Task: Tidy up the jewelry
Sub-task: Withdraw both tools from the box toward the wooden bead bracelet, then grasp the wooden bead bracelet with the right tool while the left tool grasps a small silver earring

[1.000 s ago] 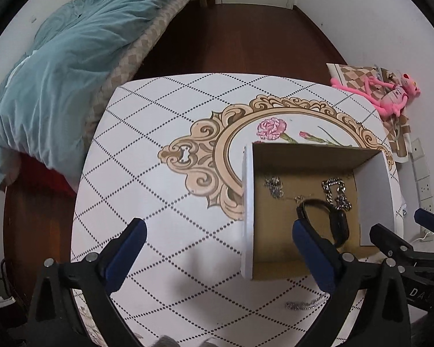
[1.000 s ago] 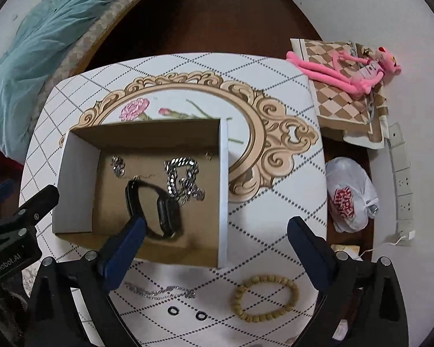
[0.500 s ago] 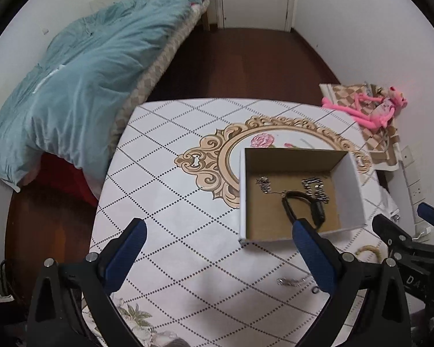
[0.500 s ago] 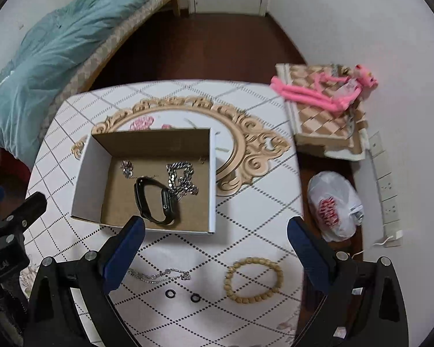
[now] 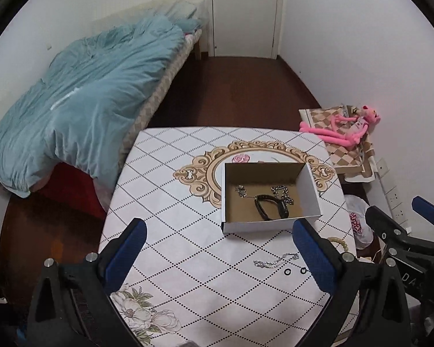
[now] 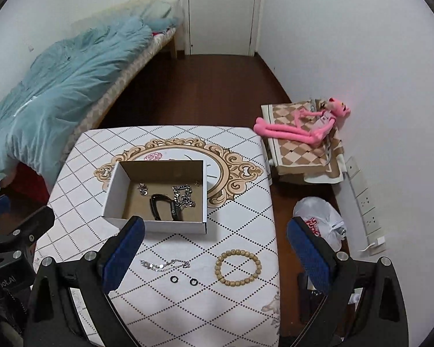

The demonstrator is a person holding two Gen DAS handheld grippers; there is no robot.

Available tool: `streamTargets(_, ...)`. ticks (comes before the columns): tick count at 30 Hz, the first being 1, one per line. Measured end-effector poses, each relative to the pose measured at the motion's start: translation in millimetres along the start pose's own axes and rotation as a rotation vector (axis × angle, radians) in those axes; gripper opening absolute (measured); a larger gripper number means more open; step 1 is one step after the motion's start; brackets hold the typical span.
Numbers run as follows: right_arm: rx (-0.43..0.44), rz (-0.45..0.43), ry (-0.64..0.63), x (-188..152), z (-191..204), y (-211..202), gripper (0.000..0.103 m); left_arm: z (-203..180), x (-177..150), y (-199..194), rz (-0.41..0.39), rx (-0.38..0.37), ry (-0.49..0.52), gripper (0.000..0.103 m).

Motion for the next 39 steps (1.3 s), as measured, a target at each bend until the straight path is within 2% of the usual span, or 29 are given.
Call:
streamTargets(6,0.031,-0.023,0.033,-6.6,-0.8,-17.2,0.100,5.4,-4.1,-7.8,-0.002,-0.010,-0.016,0.103)
streamTargets(10,0.057,0.013,0.092,-20.3,-15.0,-7.2,0.100,2.1,-15.8,3.2,0.017,0.007,-0.014,0.103)
streamTargets(14,0.064,0.081,0.165,-46.9,-38.0,20.4,0.101,-9.1,-37.7,25.2,0.040,0.043,0.021,0.103)
streamTargets(22,0.002,0.215,0.310,-106.0,-103.9,93.4,0.099,-35.9,-90.7,90.0,0.203,0.067,0.072,0.103)
streamTargets(24,0.000,0.235,0.332,-113.5,-115.4,110.5,0.085,-40.1,-99.4,104.7,0.245,0.073,0.078,0.103)
streamTargets(26,-0.014,0.249,0.338,-119.8,-123.8,129.7,0.075,-41.6,-105.0,113.0,0.269,0.072,0.082,0.103)
streamTargets(28,-0.035,0.256,0.336,-121.1,-128.2,143.5,0.072,-43.2,-110.4,120.8,0.289,0.073,0.088,0.102)
streamTargets(31,-0.067,0.247,0.308,-118.7,-129.0,155.2,0.060,-46.1,-115.0,130.2,0.316,0.052,0.093,0.102)
streamTargets(34,-0.064,0.238,0.265,-113.9,-122.7,158.3,0.034,-51.9,-114.0,131.2,0.312,0.019,0.104,0.102)
streamTargets(35,-0.059,0.239,0.250,-113.5,-119.8,158.3,0.016,-55.0,-113.8,131.6,0.308,0.008,0.112,0.102)
streamTargets(36,-0.056,0.242,0.239,-114.4,-117.7,158.2,0.009,-59.3,-113.5,132.3,0.308,-0.007,0.122,0.102)
streamTargets(39,-0.020,0.250,0.221,-121.2,-110.8,155.0,0.009,-71.4,-112.4,134.5,0.303,-0.046,0.144,0.102)
Point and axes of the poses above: each gripper's, at about its wrist camera, not at the fingertips, and y roughly the way its jaws point, z to its left, x to its top, the point moved 2 cm from there along y, roughly the way its jaws point, and after that the axes turned 14 degrees about x, right-handed, at the moved point
